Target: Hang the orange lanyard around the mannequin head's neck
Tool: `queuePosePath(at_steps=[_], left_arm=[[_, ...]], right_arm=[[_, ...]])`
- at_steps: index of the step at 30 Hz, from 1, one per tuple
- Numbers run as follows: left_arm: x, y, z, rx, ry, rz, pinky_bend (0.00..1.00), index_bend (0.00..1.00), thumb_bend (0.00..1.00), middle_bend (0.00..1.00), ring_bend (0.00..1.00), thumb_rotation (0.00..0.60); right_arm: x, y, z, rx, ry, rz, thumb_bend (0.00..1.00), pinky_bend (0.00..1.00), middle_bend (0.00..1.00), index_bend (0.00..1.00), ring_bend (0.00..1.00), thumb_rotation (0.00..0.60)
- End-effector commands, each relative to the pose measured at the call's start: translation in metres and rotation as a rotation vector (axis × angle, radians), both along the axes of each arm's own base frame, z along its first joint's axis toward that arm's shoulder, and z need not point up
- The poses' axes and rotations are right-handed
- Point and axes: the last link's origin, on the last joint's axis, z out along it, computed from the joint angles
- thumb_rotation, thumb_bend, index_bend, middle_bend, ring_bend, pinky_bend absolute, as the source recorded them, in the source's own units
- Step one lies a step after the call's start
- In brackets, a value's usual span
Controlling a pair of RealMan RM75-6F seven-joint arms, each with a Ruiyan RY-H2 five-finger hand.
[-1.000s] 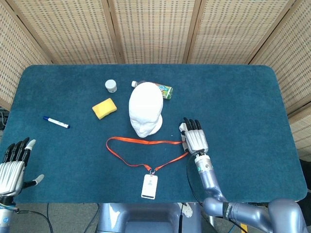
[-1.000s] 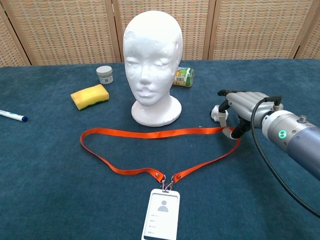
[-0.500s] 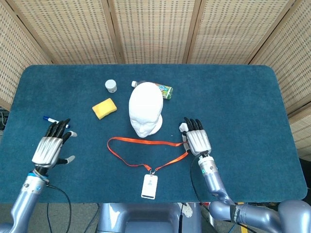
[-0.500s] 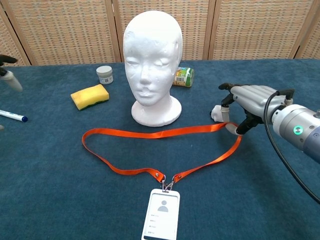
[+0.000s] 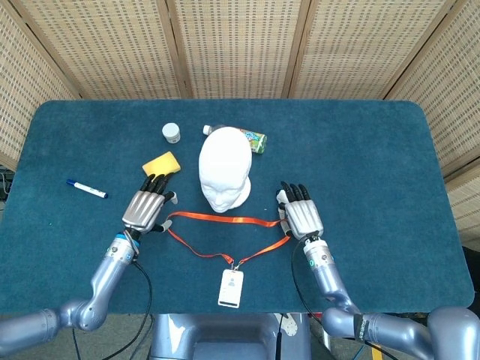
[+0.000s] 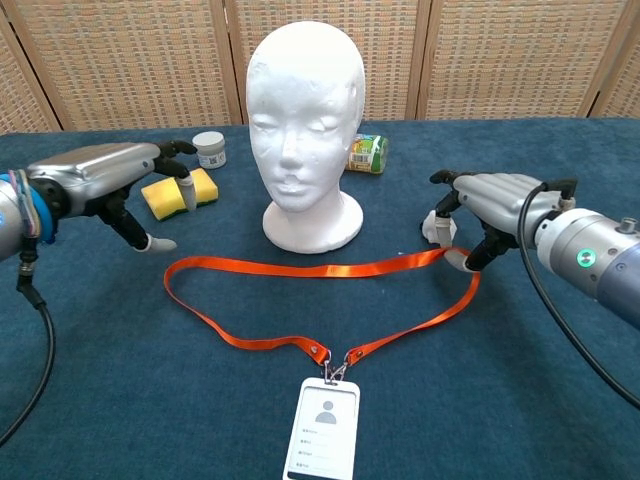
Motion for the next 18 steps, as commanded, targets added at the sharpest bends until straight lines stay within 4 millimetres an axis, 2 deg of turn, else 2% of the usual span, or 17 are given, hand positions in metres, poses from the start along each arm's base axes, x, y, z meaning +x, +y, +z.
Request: queuePosePath(at_steps=[1, 8, 12, 18], left_arm=[[0.008, 0.009, -0.017, -0.010, 0.028, 0.007, 0.00, 0.43, 0.28, 0.00, 0.00, 0.600], [0.010, 0.017, -0.038, -0.016, 0.083, 0.002, 0.00, 0.46, 0.31, 0.00, 0.00, 0.600], [0.011, 0.023, -0.048, -0.017, 0.101, 0.011, 0.00, 0.47, 0.37, 0.00, 0.00, 0.600], [0.008, 0.026, -0.059, -0.033, 0.119, 0.037, 0.00, 0.47, 0.37, 0.00, 0.00, 0.600]], right_arm=[[-0.001, -0.001, 0.000, 0.002, -0.001, -0.002, 0.48, 0.00, 0.00, 0.70, 0.00, 0.600], [-0.001, -0.003, 0.001, 0.004, -0.007, 0.002, 0.48, 0.00, 0.00, 0.70, 0.00, 0.600], [0.000, -0.003, 0.002, 0.001, -0.004, 0.012, 0.48, 0.00, 0.00, 0.70, 0.00, 0.600], [0.000, -0.004, 0.001, 0.010, -0.007, 0.009, 0.48, 0.00, 0.00, 0.70, 0.00, 0.600]])
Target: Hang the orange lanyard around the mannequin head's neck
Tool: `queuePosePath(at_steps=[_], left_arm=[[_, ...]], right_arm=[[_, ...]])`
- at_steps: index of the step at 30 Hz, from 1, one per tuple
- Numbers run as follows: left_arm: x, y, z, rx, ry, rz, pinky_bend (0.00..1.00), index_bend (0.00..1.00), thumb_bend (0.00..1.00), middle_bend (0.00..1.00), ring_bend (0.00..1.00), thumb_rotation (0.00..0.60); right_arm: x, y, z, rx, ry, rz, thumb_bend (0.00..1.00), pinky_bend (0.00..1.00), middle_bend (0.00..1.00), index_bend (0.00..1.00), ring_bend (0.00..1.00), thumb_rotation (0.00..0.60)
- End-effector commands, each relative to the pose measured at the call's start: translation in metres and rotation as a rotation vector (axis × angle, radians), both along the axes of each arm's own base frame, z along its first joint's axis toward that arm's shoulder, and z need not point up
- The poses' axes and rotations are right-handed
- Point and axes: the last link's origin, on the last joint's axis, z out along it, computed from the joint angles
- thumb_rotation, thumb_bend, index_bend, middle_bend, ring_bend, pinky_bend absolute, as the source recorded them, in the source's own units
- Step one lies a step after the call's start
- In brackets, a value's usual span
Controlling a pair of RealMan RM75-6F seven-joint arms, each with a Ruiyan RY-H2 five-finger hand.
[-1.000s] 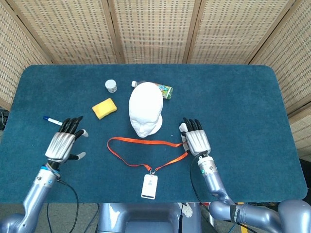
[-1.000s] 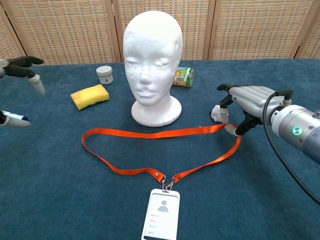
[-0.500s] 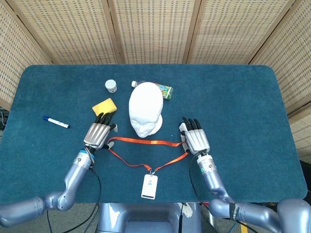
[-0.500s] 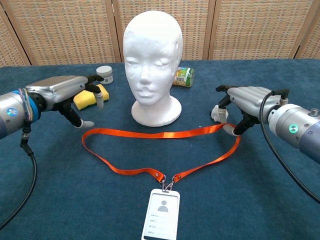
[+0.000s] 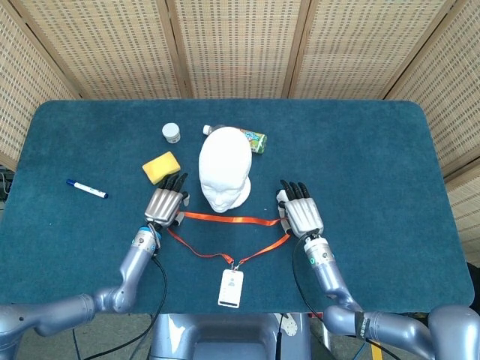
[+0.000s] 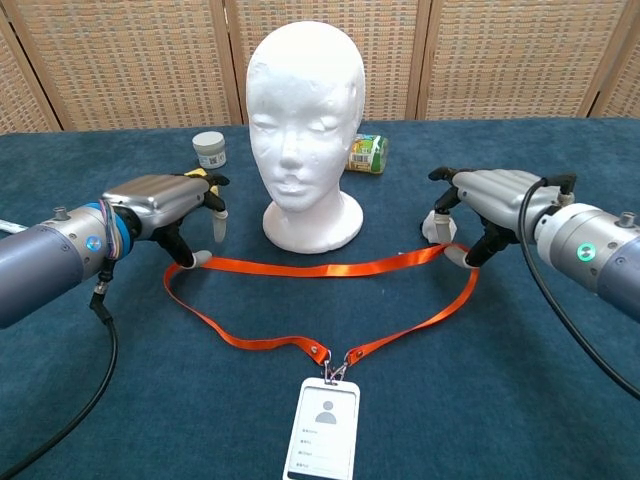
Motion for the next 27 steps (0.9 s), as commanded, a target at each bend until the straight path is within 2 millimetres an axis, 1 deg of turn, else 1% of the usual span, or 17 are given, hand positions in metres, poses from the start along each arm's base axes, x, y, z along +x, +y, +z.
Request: queuePosePath(at_steps=[1, 8, 12, 19, 25, 27], left_arm=[[-0.001, 0.000, -0.006, -0.014, 0.003, 0.012, 0.00, 0.47, 0.37, 0.00, 0.00, 0.600], [-0.005, -0.002, -0.015, -0.039, -0.015, 0.044, 0.00, 0.49, 0.37, 0.00, 0.00, 0.600], [-0.006, -0.002, -0.016, -0.042, -0.025, 0.046, 0.00, 0.55, 0.37, 0.00, 0.00, 0.600], [-0.005, -0.003, -0.017, -0.042, -0.020, 0.039, 0.00, 0.59, 0.39, 0.00, 0.00, 0.600], [-0.004, -0.003, -0.017, -0.034, -0.024, 0.039, 0.00, 0.61, 0.44, 0.00, 0.00, 0.600], [-0.005, -0.003, -0.017, -0.033, -0.023, 0.040, 0.00, 0.63, 0.49, 0.00, 0.00, 0.600]], right_arm=[[0.000, 0.000, -0.001, 0.003, -0.001, -0.001, 0.48, 0.00, 0.01, 0.70, 0.00, 0.600], [-0.003, -0.001, -0.001, 0.002, -0.005, -0.013, 0.48, 0.00, 0.01, 0.70, 0.00, 0.600], [-0.005, -0.002, 0.000, 0.000, -0.004, -0.016, 0.48, 0.00, 0.01, 0.70, 0.00, 0.600], [-0.005, -0.003, 0.002, -0.004, -0.011, -0.014, 0.48, 0.00, 0.01, 0.71, 0.00, 0.600], [-0.006, -0.003, 0.003, -0.003, -0.009, -0.015, 0.48, 0.00, 0.01, 0.71, 0.00, 0.600], [-0.006, -0.002, 0.002, -0.002, -0.009, -0.016, 0.48, 0.00, 0.01, 0.71, 0.00, 0.600]])
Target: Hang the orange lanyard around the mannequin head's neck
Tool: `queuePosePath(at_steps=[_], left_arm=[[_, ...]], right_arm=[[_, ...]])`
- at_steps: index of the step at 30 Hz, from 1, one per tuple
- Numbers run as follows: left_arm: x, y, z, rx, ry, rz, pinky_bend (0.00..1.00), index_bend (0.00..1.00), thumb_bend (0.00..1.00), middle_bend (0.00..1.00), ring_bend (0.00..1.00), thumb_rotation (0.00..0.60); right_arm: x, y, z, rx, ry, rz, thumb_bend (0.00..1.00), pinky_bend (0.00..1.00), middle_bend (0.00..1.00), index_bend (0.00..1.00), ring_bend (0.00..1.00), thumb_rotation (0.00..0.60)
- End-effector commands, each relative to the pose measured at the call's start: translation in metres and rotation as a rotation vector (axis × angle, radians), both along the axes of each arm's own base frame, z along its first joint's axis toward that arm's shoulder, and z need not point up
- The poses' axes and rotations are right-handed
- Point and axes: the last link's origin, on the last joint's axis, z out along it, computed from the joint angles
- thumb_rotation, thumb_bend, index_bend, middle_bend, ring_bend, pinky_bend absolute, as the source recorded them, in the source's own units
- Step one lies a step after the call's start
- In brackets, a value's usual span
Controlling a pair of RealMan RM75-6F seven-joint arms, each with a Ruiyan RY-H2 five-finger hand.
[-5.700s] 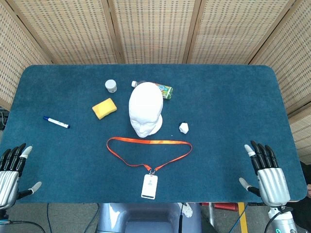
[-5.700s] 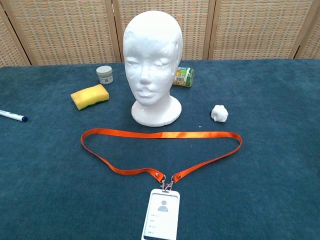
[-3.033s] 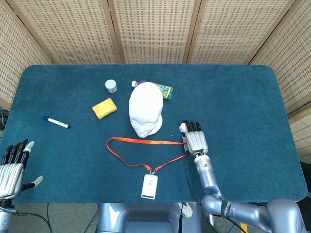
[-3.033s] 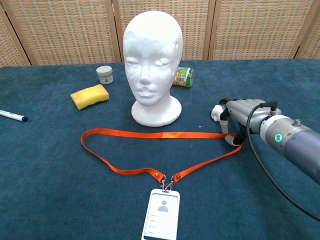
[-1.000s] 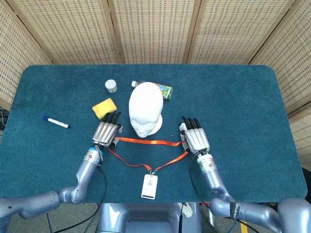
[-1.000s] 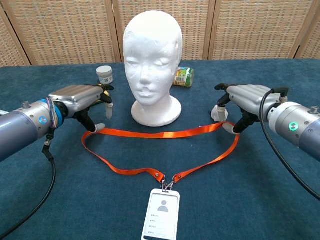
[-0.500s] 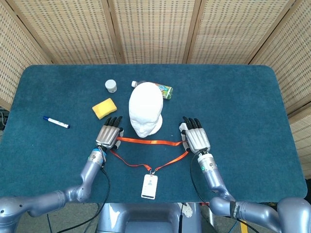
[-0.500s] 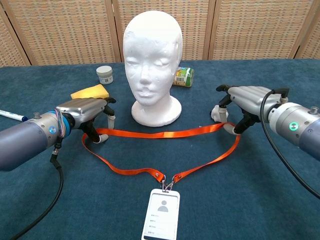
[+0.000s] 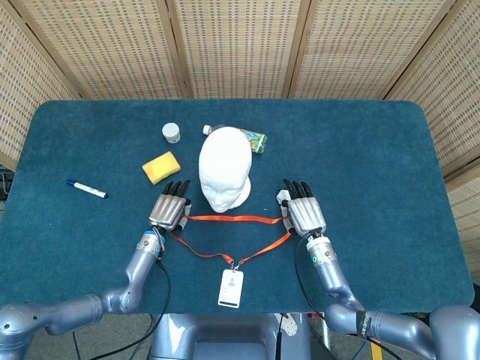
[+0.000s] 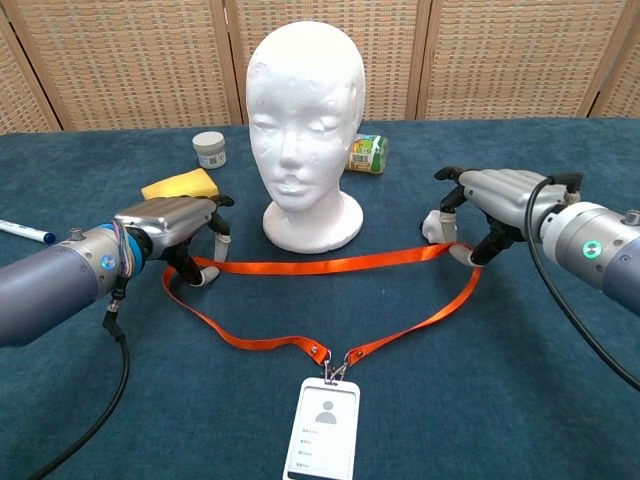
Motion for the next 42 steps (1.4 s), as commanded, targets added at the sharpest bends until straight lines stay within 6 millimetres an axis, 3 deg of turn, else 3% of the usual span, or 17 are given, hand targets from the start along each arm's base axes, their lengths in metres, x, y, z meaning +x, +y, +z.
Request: queuePosePath(at_steps=[1, 9, 13, 18, 31, 34, 42], left_arm=[[-0.001, 0.000, 0.000, -0.001, -0.001, 0.002, 0.00, 0.63, 0.50, 0.00, 0.00, 0.600], [-0.001, 0.002, 0.006, 0.014, -0.023, -0.001, 0.00, 0.71, 0.68, 0.00, 0.00, 0.600], [-0.002, 0.001, 0.013, 0.023, -0.039, -0.011, 0.00, 0.75, 0.71, 0.00, 0.00, 0.600], [-0.008, -0.004, 0.035, 0.051, -0.093, -0.027, 0.00, 0.77, 0.72, 0.00, 0.00, 0.600], [-0.032, -0.044, 0.100, 0.167, -0.190, -0.135, 0.00, 0.81, 0.72, 0.00, 0.00, 0.600], [-0.029, -0.047, 0.109, 0.187, -0.212, -0.159, 0.00, 0.81, 0.72, 0.00, 0.00, 0.600], [0.007, -0.045, 0.128, 0.244, -0.304, -0.241, 0.00, 0.81, 0.72, 0.00, 0.00, 0.600]], right_arm=[[0.000, 0.000, 0.000, 0.001, 0.000, 0.000, 0.48, 0.00, 0.01, 0.71, 0.00, 0.600], [0.001, 0.001, 0.001, -0.003, 0.002, 0.004, 0.48, 0.00, 0.02, 0.71, 0.00, 0.600], [0.001, 0.002, 0.002, -0.004, 0.001, 0.005, 0.48, 0.00, 0.02, 0.71, 0.00, 0.600], [0.003, 0.007, 0.007, -0.011, -0.009, 0.015, 0.48, 0.00, 0.02, 0.72, 0.00, 0.600], [0.027, 0.029, 0.040, -0.084, -0.130, 0.077, 0.48, 0.00, 0.04, 0.73, 0.00, 0.600], [0.033, 0.031, 0.046, -0.094, -0.143, 0.099, 0.48, 0.00, 0.04, 0.73, 0.00, 0.600], [0.061, 0.031, 0.070, -0.167, -0.244, 0.124, 0.48, 0.00, 0.06, 0.74, 0.00, 0.600]])
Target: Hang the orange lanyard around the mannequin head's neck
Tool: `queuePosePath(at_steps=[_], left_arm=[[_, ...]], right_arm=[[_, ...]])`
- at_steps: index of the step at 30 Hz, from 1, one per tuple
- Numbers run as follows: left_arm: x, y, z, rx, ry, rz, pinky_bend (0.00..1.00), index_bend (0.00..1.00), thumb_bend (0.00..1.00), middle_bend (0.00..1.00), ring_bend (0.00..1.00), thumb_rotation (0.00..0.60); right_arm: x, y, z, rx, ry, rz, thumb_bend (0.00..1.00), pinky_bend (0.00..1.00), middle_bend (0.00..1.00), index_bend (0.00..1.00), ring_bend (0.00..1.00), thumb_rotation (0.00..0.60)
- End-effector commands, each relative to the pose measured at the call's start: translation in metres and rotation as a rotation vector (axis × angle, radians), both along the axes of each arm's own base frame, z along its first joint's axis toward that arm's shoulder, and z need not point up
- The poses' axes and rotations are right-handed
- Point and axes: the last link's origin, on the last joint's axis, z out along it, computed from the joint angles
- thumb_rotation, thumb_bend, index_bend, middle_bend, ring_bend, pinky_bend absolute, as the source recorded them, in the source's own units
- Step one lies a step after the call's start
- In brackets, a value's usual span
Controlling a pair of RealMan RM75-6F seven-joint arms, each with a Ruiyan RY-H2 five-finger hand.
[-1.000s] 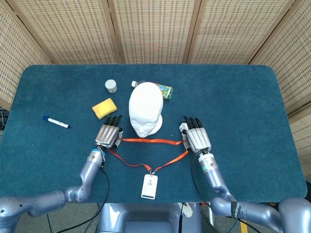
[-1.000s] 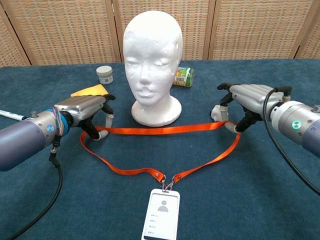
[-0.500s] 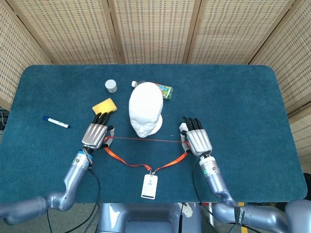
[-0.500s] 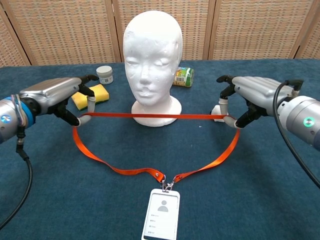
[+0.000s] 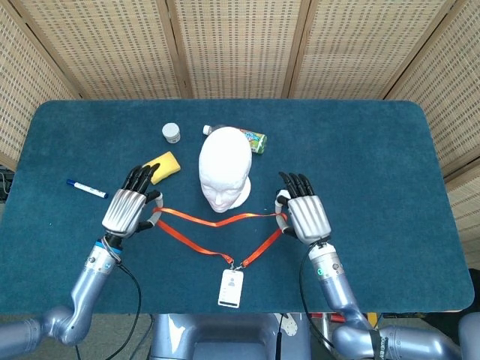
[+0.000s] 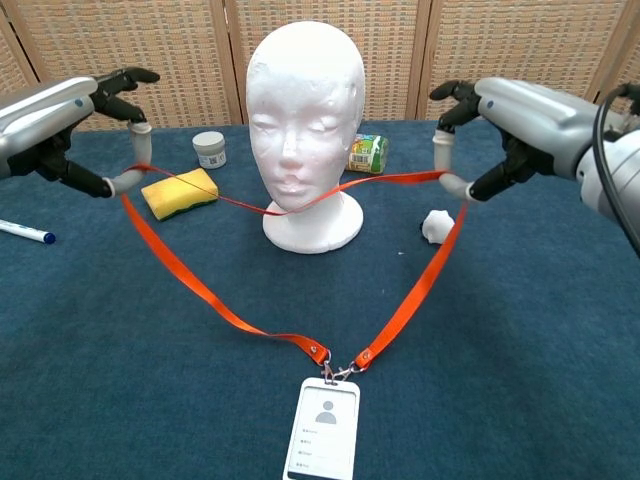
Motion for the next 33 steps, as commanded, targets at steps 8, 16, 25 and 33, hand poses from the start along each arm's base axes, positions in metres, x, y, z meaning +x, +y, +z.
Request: queuePosePath(at_steps=[8, 16, 25, 33], left_arm=[[0.050, 0.015, 0.028, 0.074, -0.089, -0.049, 0.00, 0.81, 0.72, 0.00, 0.00, 0.600], [0.072, 0.021, 0.042, 0.097, -0.118, -0.026, 0.00, 0.82, 0.72, 0.00, 0.00, 0.600], [0.073, 0.037, 0.054, 0.107, -0.185, 0.078, 0.00, 0.82, 0.72, 0.00, 0.00, 0.600], [0.073, 0.062, 0.054, 0.092, -0.240, 0.182, 0.00, 0.82, 0.72, 0.00, 0.00, 0.600]], right_arm=[[0.041, -0.012, 0.039, -0.130, -0.076, 0.042, 0.48, 0.00, 0.06, 0.74, 0.00, 0.600], [0.058, -0.023, 0.063, -0.182, -0.142, 0.022, 0.48, 0.00, 0.07, 0.74, 0.00, 0.600], [0.060, -0.042, 0.082, -0.198, -0.237, -0.050, 0.48, 0.00, 0.07, 0.74, 0.00, 0.600], [0.062, -0.066, 0.093, -0.174, -0.391, -0.126, 0.48, 0.00, 0.07, 0.74, 0.00, 0.600]])
